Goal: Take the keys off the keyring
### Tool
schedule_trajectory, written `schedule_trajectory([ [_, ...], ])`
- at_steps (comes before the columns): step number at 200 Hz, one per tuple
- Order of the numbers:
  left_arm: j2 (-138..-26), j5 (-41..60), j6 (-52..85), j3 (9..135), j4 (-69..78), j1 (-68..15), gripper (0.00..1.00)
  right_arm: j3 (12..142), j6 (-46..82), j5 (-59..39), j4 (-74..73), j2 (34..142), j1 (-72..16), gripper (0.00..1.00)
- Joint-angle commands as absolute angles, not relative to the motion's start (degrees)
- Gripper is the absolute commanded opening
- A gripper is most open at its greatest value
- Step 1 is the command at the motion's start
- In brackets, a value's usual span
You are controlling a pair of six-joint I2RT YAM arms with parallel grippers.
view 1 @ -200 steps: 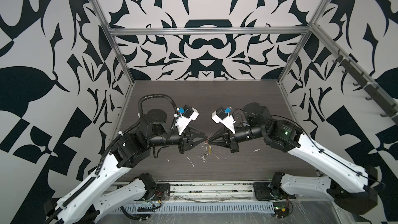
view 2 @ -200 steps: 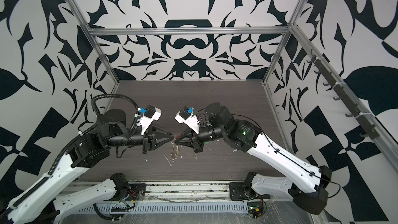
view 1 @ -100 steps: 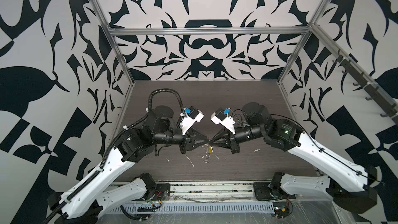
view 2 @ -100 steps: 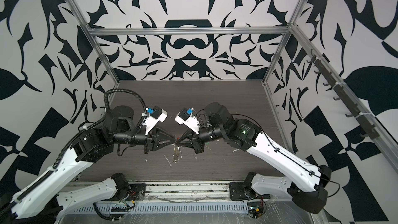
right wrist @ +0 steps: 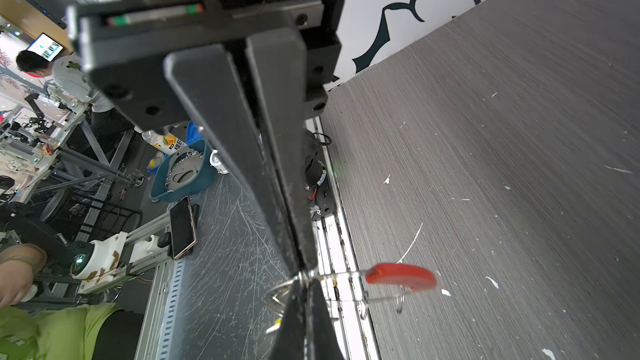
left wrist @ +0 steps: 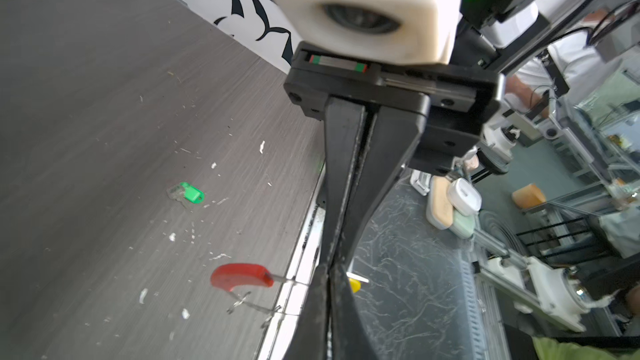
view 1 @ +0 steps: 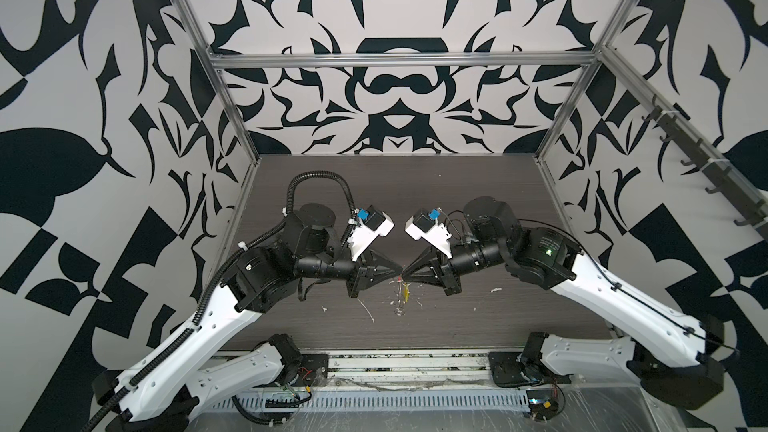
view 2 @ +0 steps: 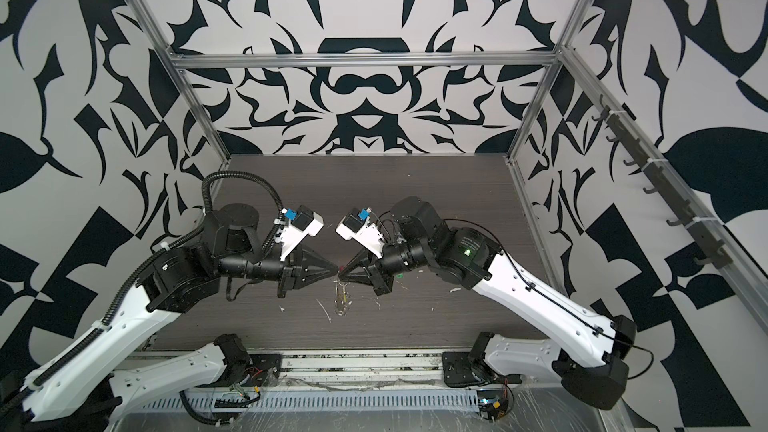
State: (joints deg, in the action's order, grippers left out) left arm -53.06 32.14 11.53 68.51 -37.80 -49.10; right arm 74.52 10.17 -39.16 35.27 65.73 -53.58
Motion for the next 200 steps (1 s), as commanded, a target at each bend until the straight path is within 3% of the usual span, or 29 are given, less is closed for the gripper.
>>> schedule_trajectory([
  [1, -53.0, 33.3, 11.6, 68.5, -37.3, -49.0, 0.00, 77.2, 10.2, -39.5, 32.2, 65.2, -53.6, 0.00],
  [22, -51.7, 32.8, 12.5, 67.2, -35.0, -49.0, 0.00, 76.2, 11.1, -39.0, 30.4, 64.4, -53.7, 0.00],
  [55, -47.3, 30.3, 14.2, 63.3, -28.0, -49.0, 0.00, 73.4, 12.3, -36.6, 25.7, 61.1, -53.7, 0.32],
  [86, -43.3, 29.0, 15.8, 58.7, -19.5, -49.0, 0.00, 68.4, 13.7, -35.4, 17.5, 57.1, -53.7, 0.44],
  [164, -37.8, 28.1, 19.5, 50.3, -3.8, -49.0, 0.00, 55.8, 20.2, -35.4, -4.8, 53.3, -53.6, 0.50],
  [200, -36.1, 26.4, 19.7, 48.4, -0.9, -49.0, 0.00, 53.2, 22.2, -35.7, -8.6, 53.3, -53.6, 0.41],
])
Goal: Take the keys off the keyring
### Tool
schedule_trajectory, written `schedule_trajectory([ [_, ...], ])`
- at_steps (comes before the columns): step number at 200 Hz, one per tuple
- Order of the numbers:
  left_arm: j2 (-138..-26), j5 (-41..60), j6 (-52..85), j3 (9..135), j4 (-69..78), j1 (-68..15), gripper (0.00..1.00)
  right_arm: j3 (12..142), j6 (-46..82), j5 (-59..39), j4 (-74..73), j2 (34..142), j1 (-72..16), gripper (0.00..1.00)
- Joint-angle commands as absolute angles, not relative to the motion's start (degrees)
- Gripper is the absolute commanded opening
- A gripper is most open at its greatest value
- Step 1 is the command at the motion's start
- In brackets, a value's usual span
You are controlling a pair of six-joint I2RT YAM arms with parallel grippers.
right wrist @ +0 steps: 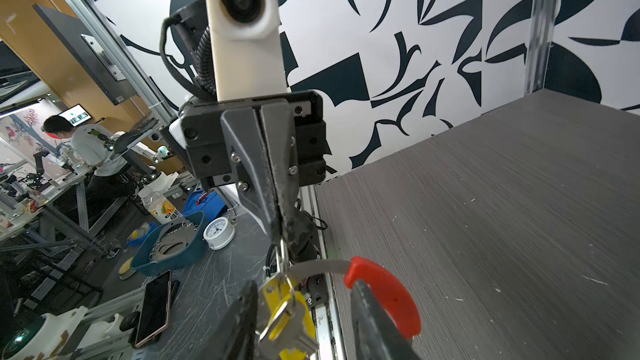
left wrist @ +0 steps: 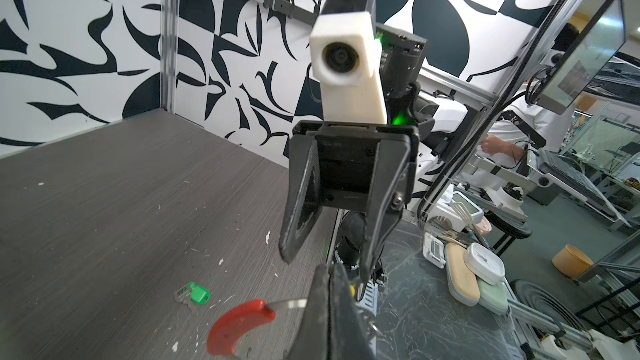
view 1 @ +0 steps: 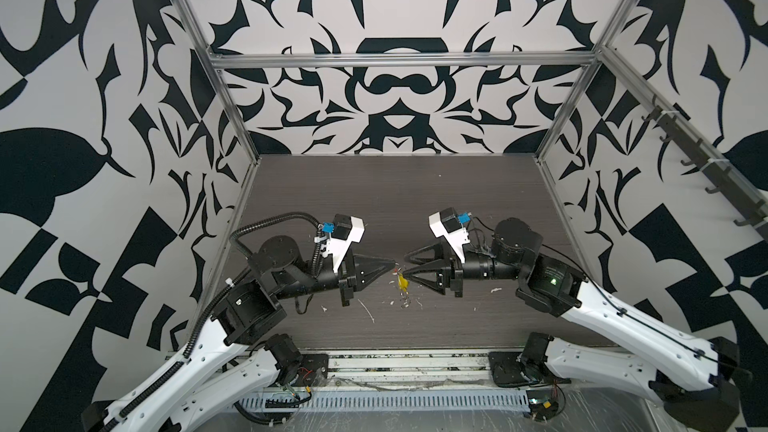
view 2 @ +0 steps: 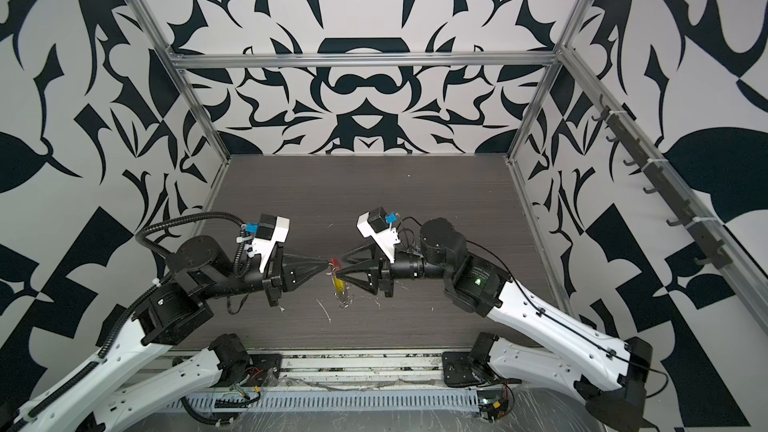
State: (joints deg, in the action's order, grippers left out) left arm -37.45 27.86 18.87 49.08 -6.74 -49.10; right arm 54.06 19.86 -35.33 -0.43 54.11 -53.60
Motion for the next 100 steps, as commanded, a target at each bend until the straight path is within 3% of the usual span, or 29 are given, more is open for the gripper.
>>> schedule_trajectory([
  [1, -36.1, 26.3, 19.7, 48.4, -0.9, -49.0, 0.00, 53.2, 22.2, -35.7, -8.7, 53.3, -53.7, 0.41],
  [38, -35.4, 25.2, 19.9, 47.3, 0.2, -49.0, 0.00, 52.3, 23.2, -35.9, -10.1, 53.3, -53.6, 0.26],
  [66, -35.0, 24.9, 20.2, 46.8, 1.0, -49.0, 0.00, 52.2, 24.0, -36.8, -10.8, 53.8, -53.6, 0.23],
  [100, -34.6, 24.3, 20.8, 46.1, 2.2, -49.0, 0.00, 52.0, 24.5, -37.5, -11.5, 53.9, -53.7, 0.08],
])
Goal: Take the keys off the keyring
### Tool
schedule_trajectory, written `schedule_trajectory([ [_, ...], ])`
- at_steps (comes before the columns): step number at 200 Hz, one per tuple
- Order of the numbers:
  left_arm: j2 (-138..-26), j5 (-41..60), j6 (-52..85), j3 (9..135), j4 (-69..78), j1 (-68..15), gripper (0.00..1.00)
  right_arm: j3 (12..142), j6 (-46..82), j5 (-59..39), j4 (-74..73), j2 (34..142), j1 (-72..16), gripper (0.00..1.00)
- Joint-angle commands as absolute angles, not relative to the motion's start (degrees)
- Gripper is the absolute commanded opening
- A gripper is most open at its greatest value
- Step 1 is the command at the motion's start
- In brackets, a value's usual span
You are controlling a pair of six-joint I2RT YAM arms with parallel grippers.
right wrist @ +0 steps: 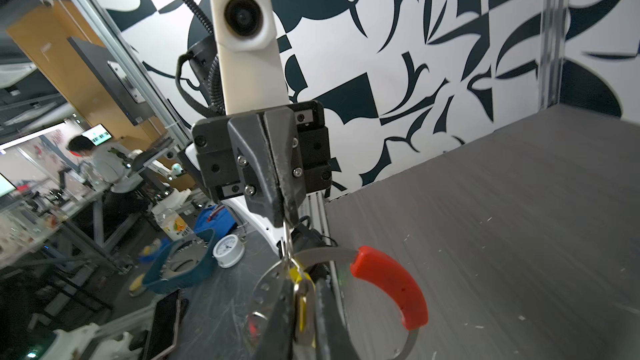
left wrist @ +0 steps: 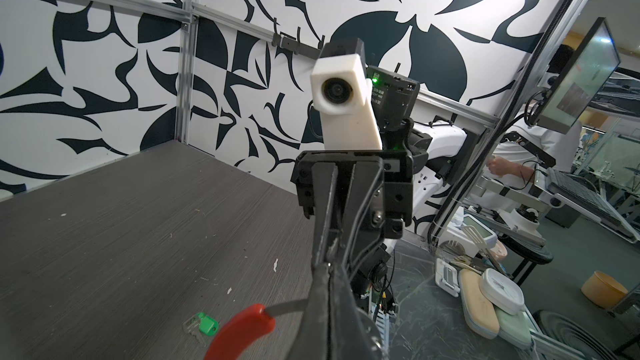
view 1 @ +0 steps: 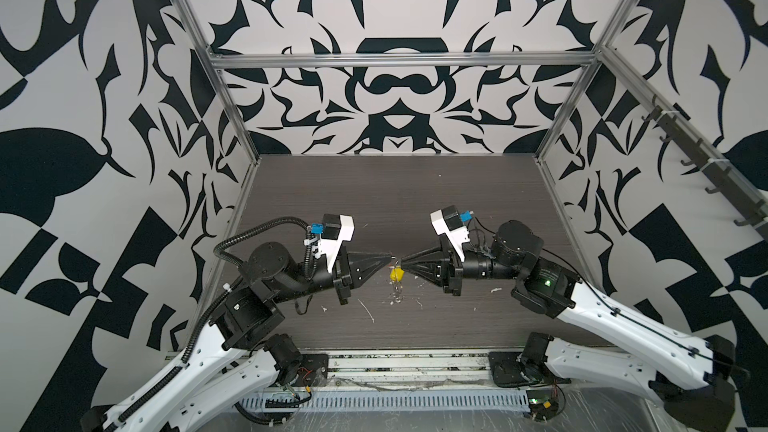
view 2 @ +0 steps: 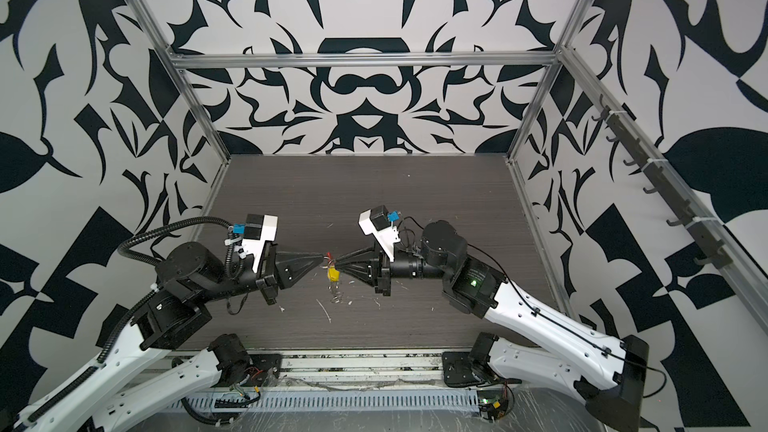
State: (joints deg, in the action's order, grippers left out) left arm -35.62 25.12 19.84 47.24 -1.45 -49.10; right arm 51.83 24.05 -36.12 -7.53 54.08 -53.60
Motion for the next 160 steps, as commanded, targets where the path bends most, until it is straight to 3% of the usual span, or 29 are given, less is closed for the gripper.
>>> schedule_trajectory([
  [1, -34.6, 24.2, 20.8, 46.0, 2.3, -49.0, 0.00, 52.1, 24.5, -37.5, -11.5, 53.9, -53.7, 0.08],
  [17, -34.2, 23.8, 20.7, 45.9, 2.7, -49.1, 0.00, 51.9, 24.7, -37.5, -11.4, 53.8, -53.7, 0.10],
  [36, -34.3, 23.8, 20.9, 45.7, 3.0, -49.0, 0.00, 51.4, 24.8, -36.8, -11.3, 53.1, -53.6, 0.31],
  [47, -34.3, 23.7, 20.8, 45.6, 3.0, -49.0, 0.00, 51.3, 24.7, -36.6, -11.3, 52.8, -53.6, 0.36],
  [79, -34.5, 23.3, 21.3, 45.4, 3.5, -49.0, 0.00, 51.2, 25.0, -36.8, -11.5, 53.2, -53.7, 0.39],
  [116, -34.3, 22.4, 21.7, 44.8, 3.8, -49.0, 0.00, 51.3, 25.0, -36.8, -12.0, 53.3, -54.2, 0.52],
  [160, -34.4, 21.6, 22.1, 44.6, 4.1, -49.0, 0.00, 51.8, 24.9, -36.3, -11.4, 54.8, -54.8, 0.53],
])
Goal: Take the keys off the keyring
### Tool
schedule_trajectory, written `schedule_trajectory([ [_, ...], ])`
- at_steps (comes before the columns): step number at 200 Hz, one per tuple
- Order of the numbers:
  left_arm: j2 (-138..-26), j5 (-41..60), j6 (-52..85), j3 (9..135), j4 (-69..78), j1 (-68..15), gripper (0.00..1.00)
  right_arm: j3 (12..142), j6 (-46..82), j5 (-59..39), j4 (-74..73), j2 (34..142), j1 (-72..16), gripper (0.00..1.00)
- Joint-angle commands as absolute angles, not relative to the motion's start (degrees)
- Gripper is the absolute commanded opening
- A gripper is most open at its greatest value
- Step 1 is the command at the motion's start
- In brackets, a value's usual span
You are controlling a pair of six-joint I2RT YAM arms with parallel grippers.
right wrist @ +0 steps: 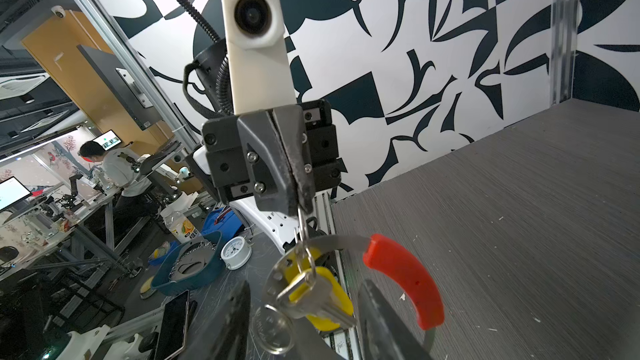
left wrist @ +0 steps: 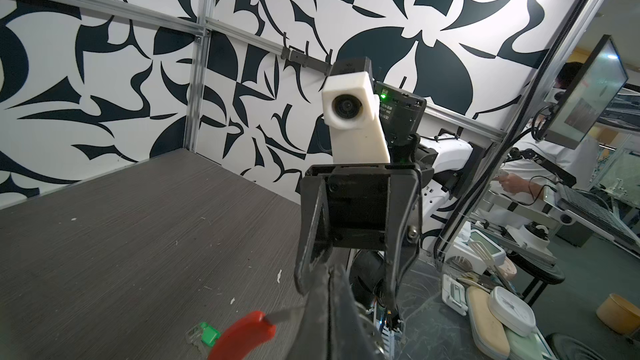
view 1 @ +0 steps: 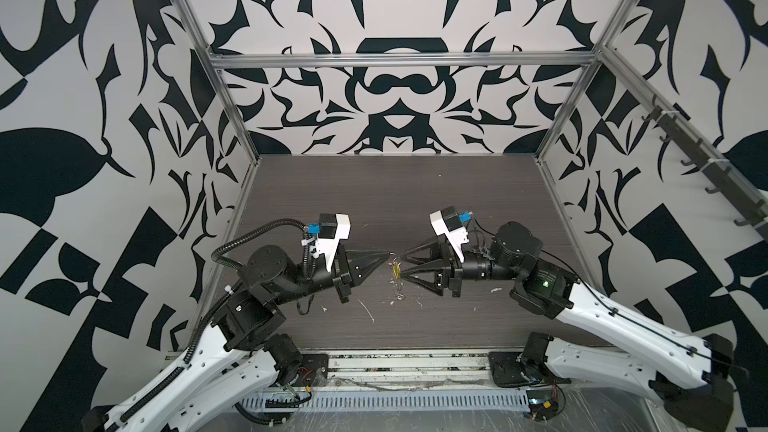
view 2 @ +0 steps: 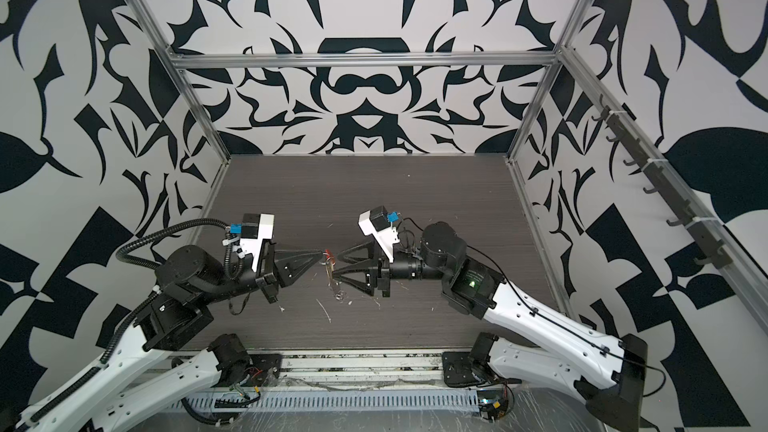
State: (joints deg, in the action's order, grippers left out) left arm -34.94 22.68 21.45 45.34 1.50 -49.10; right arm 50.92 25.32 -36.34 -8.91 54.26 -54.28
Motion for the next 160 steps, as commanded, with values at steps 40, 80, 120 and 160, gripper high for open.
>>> schedule_trajectory([
  [40, -34.7, 21.6, 22.3, 44.3, 4.5, -49.0, 0.00, 52.5, 24.1, -33.9, -9.3, 55.5, -55.5, 0.49],
  [80, -34.5, 21.6, 22.5, 44.1, 4.2, -49.0, 0.00, 53.0, 23.0, -32.4, -7.3, 55.1, -55.5, 0.35],
  [120, -34.8, 21.3, 22.9, 44.1, 4.2, -49.0, 0.00, 53.4, 22.3, -32.3, -6.1, 55.1, -55.5, 0.14],
  [160, -33.8, 19.4, 23.9, 43.2, 6.8, -49.0, 0.00, 53.4, 21.8, -32.6, -5.7, 55.5, -55.7, 0.00],
])
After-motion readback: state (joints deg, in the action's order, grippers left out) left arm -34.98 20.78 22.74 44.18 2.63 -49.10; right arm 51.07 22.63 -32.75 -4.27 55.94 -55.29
